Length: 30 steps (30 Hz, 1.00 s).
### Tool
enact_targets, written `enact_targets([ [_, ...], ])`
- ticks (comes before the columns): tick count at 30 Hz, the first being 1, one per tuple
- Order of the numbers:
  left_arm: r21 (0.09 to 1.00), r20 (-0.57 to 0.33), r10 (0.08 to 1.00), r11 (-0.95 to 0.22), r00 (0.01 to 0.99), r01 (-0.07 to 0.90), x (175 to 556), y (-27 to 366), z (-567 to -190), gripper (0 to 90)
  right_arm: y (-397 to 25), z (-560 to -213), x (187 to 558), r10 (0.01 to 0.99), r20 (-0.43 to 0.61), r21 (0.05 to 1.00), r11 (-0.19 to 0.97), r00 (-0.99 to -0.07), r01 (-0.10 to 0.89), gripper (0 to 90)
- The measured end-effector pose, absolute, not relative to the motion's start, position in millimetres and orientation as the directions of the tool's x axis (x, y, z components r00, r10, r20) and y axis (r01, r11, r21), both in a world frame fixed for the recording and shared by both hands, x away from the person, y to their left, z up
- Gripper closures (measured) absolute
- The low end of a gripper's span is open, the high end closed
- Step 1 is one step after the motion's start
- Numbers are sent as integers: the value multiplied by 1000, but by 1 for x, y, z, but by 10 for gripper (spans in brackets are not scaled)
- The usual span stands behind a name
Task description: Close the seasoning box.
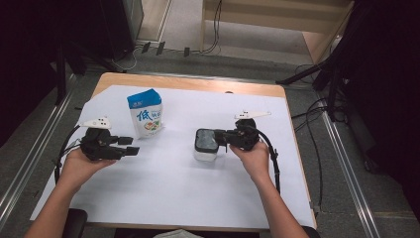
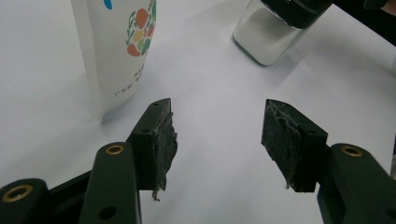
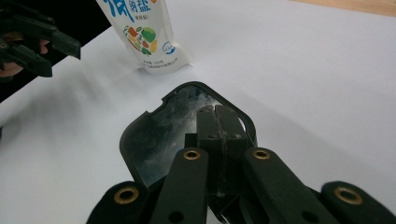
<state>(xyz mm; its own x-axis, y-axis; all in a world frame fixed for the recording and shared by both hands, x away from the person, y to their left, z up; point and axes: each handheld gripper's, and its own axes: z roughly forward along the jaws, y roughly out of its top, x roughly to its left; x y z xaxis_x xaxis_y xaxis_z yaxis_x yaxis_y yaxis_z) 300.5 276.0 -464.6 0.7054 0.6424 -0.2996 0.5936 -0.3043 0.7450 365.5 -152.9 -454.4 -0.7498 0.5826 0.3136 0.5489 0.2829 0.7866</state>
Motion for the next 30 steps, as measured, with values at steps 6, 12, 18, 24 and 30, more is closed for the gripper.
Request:
enact_targets([
  [6,742,-298,643,-309,705,595,299,276,-468,438,-161,-447,363,590,280,826,255,-757,503,730],
  [12,741,-299,644,-308,704,597,299,274,-469,436,-176,-443,361,633,245,837,244,-734,490,652],
  [18,733,-291,644,-326,707,598,300,272,-471,434,-196,-443,363,674,253,841,202,-694,502,648],
  [24,729,-291,644,-329,707,600,301,272,-472,433,-211,-448,361,711,252,841,175,-656,512,626],
  [30,723,-290,648,-334,705,605,303,272,-474,431,-226,-452,358,736,234,849,164,-636,502,610],
])
